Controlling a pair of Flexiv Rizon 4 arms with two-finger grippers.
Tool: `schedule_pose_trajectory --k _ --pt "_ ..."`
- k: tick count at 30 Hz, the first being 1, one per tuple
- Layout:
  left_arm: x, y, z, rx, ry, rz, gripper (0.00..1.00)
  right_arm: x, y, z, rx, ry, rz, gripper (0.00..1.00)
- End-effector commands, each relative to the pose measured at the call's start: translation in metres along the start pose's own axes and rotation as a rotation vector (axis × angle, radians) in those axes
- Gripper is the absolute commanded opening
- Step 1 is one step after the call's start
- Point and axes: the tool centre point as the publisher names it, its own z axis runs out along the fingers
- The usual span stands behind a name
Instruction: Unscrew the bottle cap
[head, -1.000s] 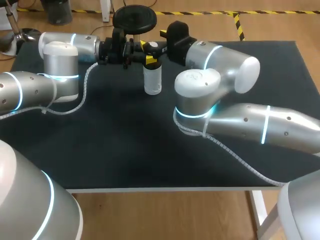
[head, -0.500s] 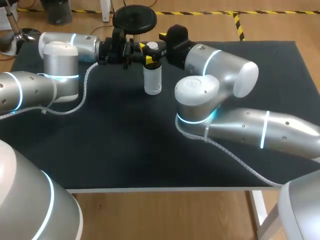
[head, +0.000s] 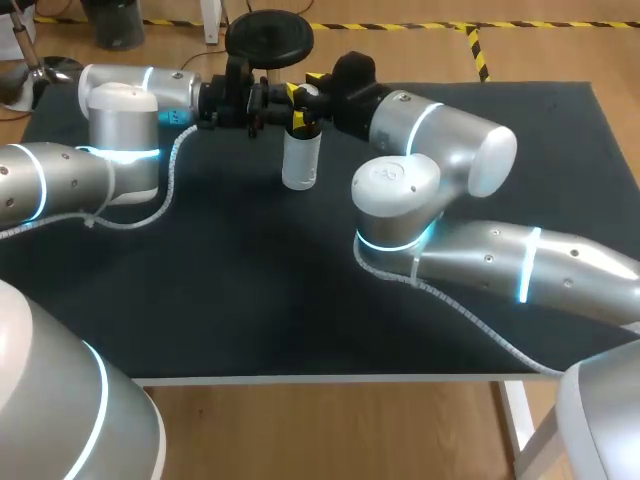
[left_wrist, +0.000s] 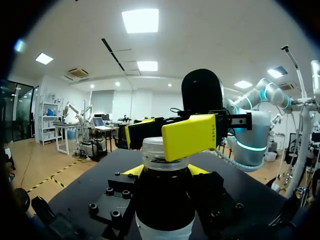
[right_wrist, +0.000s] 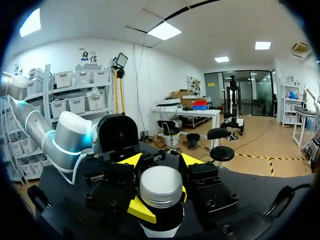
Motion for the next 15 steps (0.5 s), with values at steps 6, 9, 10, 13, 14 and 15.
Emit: schedule_pose_trajectory --k 6,9,10,13,14,15 --pt "0.0015 -0.0009 -0.0011 0.004 0.002 0.003 0.0 -0.0067 -0.0054 0.0007 -0.053 0.162 0.019 0.0" --pt "0.0015 -0.0009 -0.0011 0.004 0.002 0.003 0.0 -0.0038 -0.0066 0.0 -0.07 0.26 0.011 0.0" --pt "0.0015 -0.0009 -0.0011 0.004 0.002 0.003 0.0 -0.0037 -0.0069 0.0003 -0.077 0.295 0.005 0.0" --pt "0.0015 -0.0009 -0.0011 0.004 0.002 0.003 0.0 -0.0025 -0.0087 -0.0009 -0.092 0.427 -0.03 0.0" --pt "0.0015 -0.0009 -0.0011 0.004 0.002 0.003 0.0 -0.003 -0.0092 -0.0008 -0.102 0.47 -0.037 0.0" --pt "0.0015 -0.0009 -0.0011 0.004 0.002 0.003 0.0 -0.003 -0.0098 -0.0018 -0.112 0.525 -0.047 0.0"
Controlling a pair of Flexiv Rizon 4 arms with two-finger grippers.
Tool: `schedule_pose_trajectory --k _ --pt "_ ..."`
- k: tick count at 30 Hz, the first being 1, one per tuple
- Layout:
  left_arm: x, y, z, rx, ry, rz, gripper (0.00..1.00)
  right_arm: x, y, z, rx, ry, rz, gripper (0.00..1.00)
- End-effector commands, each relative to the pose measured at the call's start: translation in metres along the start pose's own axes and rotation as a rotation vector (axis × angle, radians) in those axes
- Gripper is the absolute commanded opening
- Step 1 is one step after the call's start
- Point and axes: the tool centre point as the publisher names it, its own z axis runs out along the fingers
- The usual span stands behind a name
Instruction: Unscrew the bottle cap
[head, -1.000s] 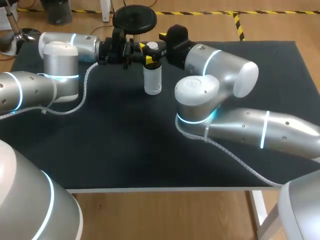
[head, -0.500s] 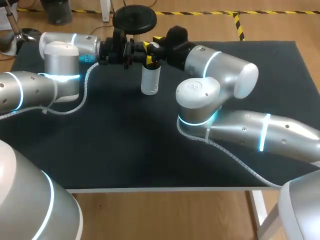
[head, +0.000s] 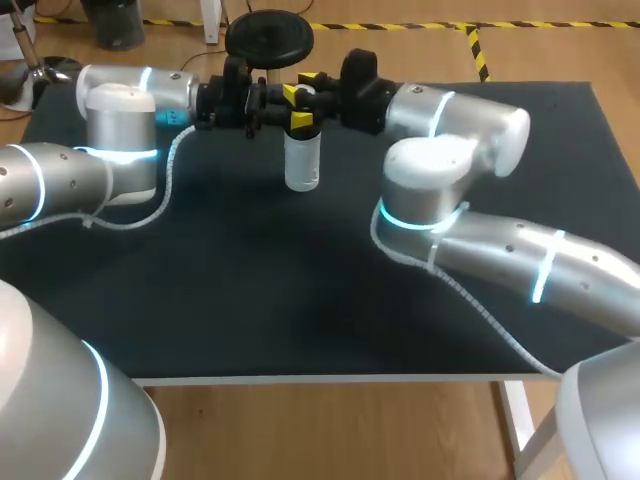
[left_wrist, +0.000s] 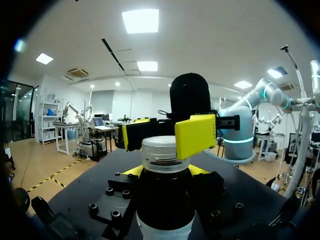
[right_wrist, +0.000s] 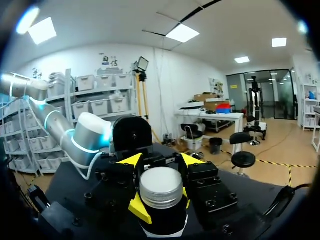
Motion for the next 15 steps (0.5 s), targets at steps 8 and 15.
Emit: schedule_pose_trajectory --k 8,15 --pt "0.001 -0.002 0.002 0.003 0.001 0.004 0.0 -0.008 -0.007 -0.011 -0.148 0.59 -0.029 0.0" --pt "0.001 -0.002 0.002 0.003 0.001 0.004 0.0 0.001 -0.007 -0.008 -0.113 0.871 -0.006 0.0"
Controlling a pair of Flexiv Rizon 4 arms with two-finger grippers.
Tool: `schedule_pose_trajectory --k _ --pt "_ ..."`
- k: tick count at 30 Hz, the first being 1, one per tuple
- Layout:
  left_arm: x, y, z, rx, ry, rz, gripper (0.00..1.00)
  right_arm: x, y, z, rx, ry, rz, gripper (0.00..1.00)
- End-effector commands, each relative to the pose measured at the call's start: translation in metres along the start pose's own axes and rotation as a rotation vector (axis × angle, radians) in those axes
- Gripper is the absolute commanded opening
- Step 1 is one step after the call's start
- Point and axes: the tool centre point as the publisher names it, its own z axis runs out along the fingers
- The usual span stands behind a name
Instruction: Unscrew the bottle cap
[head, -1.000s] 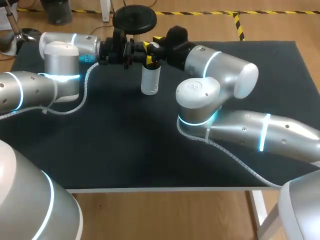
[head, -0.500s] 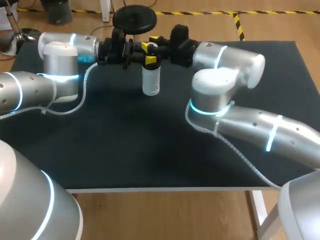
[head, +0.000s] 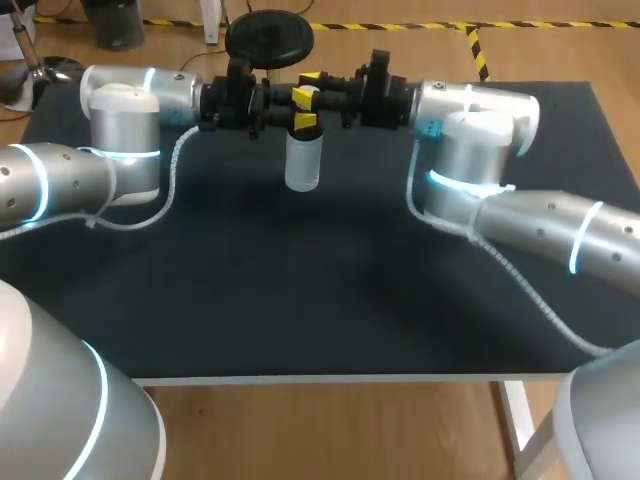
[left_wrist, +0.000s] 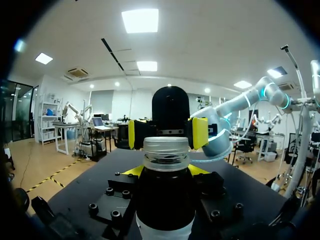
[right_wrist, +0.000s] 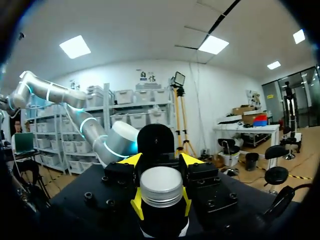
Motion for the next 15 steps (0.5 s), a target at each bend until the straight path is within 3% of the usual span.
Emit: schedule_pose_trajectory --k 1,12,15 --pt "0.0 -0.002 -0.003 0.003 -0.001 0.004 0.0 -0.004 -0.01 0.001 0.021 0.534 0.042 0.0" --pt "0.0 -0.002 -0.003 0.003 -0.001 0.004 0.0 0.014 -0.008 0.008 0.066 0.956 0.032 0.0" --pt "0.0 -0.002 -0.003 0.003 -0.001 0.004 0.0 0.017 -0.005 0.007 0.07 1.027 0.013 0.0"
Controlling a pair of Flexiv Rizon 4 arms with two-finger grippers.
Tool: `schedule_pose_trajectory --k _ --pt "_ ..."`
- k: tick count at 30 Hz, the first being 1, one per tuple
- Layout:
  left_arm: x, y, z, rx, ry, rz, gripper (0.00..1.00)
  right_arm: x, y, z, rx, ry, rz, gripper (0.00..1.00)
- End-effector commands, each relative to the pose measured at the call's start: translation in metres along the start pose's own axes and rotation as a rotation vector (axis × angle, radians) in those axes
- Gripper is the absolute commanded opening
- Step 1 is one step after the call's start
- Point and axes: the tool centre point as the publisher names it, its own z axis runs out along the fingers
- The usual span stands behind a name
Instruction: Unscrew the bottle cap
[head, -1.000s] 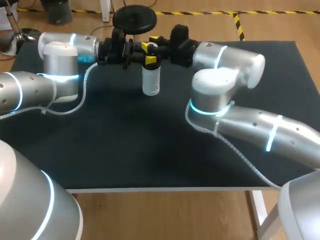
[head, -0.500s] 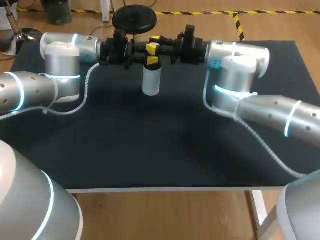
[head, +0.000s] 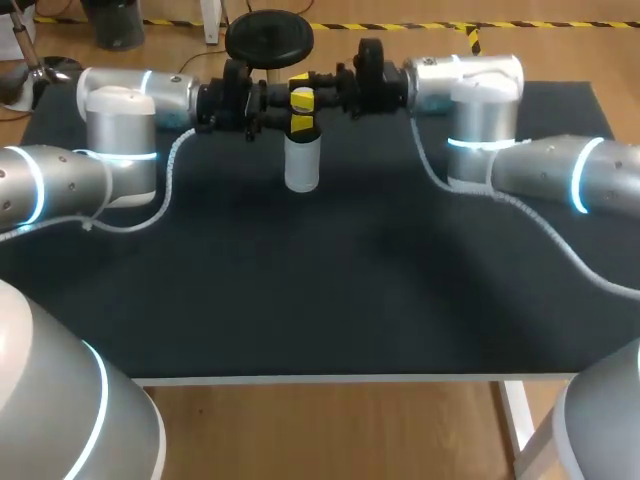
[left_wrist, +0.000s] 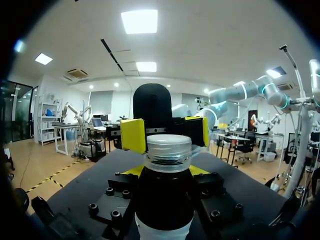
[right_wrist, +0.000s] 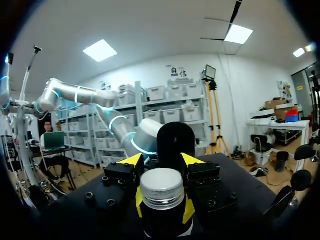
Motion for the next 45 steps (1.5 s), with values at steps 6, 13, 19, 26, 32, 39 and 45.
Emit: schedule_pose_trajectory --k 6,13,19,26,32,39,45 --pt "-0.005 -0.003 0.001 0.001 -0.004 0.002 0.0 -0.003 0.013 0.0 0.029 0.738 -0.057 0.0" --pt "-0.005 -0.003 0.001 0.001 -0.004 0.002 0.0 -0.008 0.042 -0.018 -0.005 0.646 -0.104 0.0" --pt "-0.005 -0.003 0.001 0.001 -0.004 0.002 0.0 -0.019 0.05 -0.066 0.011 0.478 -0.123 0.0" --pt "-0.005 -0.003 0.001 0.001 -0.004 0.002 0.0 -0.029 0.02 -0.144 0.12 0.213 -0.081 0.0" --pt "-0.005 -0.003 0.001 0.001 -0.004 0.002 0.0 -0.033 -0.025 -0.193 0.213 0.023 -0.021 0.0" --pt "-0.005 -0.003 0.001 0.001 -0.004 0.002 0.0 -0.039 -0.09 -0.234 0.321 -0.139 0.095 0.0" --pt "-0.005 -0.003 0.001 0.001 -0.004 0.002 0.0 -0.041 -0.132 -0.252 0.348 -0.2 0.157 0.0"
